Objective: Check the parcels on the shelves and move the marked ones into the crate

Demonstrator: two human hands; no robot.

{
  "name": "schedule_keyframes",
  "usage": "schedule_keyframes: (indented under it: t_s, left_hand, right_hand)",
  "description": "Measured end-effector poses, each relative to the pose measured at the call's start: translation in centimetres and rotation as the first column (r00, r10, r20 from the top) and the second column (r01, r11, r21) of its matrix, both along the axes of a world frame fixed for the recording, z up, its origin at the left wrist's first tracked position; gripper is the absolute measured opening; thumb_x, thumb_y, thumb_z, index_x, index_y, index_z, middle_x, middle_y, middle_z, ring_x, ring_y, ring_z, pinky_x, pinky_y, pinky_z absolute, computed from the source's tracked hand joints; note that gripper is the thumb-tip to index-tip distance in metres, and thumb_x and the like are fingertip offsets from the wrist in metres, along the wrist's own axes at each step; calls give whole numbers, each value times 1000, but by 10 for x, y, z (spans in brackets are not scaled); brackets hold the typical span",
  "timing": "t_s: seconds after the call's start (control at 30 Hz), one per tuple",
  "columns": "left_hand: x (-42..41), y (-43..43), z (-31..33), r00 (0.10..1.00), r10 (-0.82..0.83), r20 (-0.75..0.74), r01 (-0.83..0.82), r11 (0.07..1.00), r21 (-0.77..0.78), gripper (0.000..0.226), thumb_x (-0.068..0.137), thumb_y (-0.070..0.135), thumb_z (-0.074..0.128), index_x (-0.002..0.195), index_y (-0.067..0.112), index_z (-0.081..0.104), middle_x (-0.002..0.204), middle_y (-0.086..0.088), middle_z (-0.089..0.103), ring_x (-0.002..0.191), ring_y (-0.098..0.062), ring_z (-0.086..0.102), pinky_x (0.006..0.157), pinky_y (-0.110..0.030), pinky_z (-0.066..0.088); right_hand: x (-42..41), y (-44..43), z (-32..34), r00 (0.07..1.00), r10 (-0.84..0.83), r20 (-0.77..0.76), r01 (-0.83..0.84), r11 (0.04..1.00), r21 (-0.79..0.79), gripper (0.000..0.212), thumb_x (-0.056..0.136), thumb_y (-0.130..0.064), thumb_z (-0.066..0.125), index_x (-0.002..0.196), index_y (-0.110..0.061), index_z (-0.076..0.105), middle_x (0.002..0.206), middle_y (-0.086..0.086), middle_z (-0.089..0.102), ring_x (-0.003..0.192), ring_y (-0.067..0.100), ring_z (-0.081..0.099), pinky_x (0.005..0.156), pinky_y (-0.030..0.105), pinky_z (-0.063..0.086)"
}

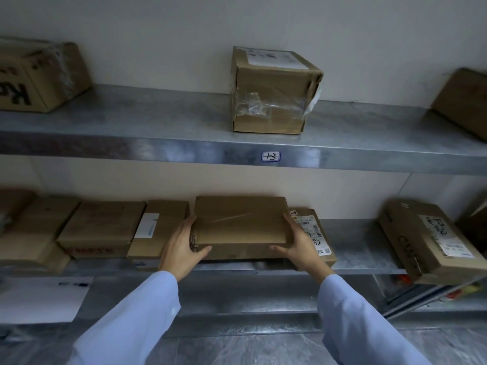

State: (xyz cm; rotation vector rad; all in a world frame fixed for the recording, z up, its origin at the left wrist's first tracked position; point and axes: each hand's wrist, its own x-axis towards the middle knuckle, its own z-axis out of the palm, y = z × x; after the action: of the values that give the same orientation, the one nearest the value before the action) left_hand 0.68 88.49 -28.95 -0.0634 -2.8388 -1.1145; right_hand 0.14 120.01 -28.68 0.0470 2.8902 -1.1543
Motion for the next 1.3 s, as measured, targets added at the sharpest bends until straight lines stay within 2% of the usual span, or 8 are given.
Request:
schedule_keyframes:
  t_s: [0.2, 0.37, 0.57, 0.73, 0.87, 1.0, 1.17, 1.3]
  left_hand:
    - [8, 4, 34, 1000, 17, 17, -20, 974, 225, 80, 82, 37, 76, 149, 22, 35, 151, 1, 39, 138, -20, 37, 110, -35, 33]
    - [17, 4, 50, 999, 31, -17, -26, 965, 263, 80, 80, 23, 80, 147, 18, 35, 149, -2, 39, 137, -22, 38, 110, -36, 34]
    - [27, 2, 62, 1000, 20, -1, -19, 941, 337, 95, 73, 16, 85, 149, 26, 29, 149, 3, 41, 138, -22, 38, 114, -46, 35]
    - [31, 1, 71, 1000, 25, 6, -26, 931, 365, 104, 71, 14, 86, 152, 28, 23, 154, 3, 36, 141, -23, 35, 114, -48, 34]
    - [33, -2, 77, 999, 35, 24, -42, 909, 415, 105, 73, 17, 85, 153, 32, 19, 158, 0, 29, 141, -28, 34, 111, -52, 38]
    - [35, 0, 83, 999, 49, 21, -53, 901, 430, 98, 74, 22, 84, 151, 30, 24, 152, 1, 25, 138, -29, 37, 109, -53, 39]
    - [39, 1, 87, 998, 65, 21, -68, 921, 383, 91, 77, 24, 82, 151, 22, 28, 147, -4, 27, 136, -26, 36, 114, -42, 32]
    - [42, 0, 87, 998, 42, 37, -54, 906, 420, 89, 77, 26, 82, 149, 23, 29, 147, -3, 34, 136, -24, 36, 112, -44, 33]
  right_hand:
    - [10, 2, 30, 999, -8, -33, 3, 989, -149, 97, 74, -45, 82, 152, -22, 30, 151, 0, 42, 139, 19, 38, 113, 34, 34]
    - [16, 3, 50, 998, -43, -55, 28, 970, -240, 86, 80, -25, 81, 151, -19, 32, 146, 2, 45, 135, 19, 42, 112, 35, 37]
    - [18, 7, 61, 995, -30, -93, 7, 971, -240, 101, 68, -19, 89, 147, -37, 30, 139, -6, 50, 128, 18, 50, 107, 46, 44]
    - [21, 4, 71, 996, -10, -88, -16, 958, -287, 106, 70, -15, 88, 151, -34, 23, 137, -12, 46, 133, 20, 45, 110, 46, 43]
    - [24, 3, 82, 995, -32, -97, -3, 940, -342, 108, 72, -6, 86, 153, -29, 19, 125, -8, 51, 124, 21, 53, 101, 43, 51]
    - [28, 1, 91, 992, -77, -101, 33, 926, -376, 111, 71, -18, 88, 155, -28, 17, 136, 3, 43, 122, 22, 53, 97, 45, 54]
    - [35, 3, 97, 993, -61, -99, 21, 930, -366, 80, 73, -30, 86, 141, -22, 44, 126, 2, 46, 116, 19, 50, 99, 30, 46]
    - [39, 6, 99, 998, 0, -62, -26, 912, -409, 88, 66, -48, 86, 141, -25, 45, 131, -3, 58, 120, 16, 55, 101, 33, 48]
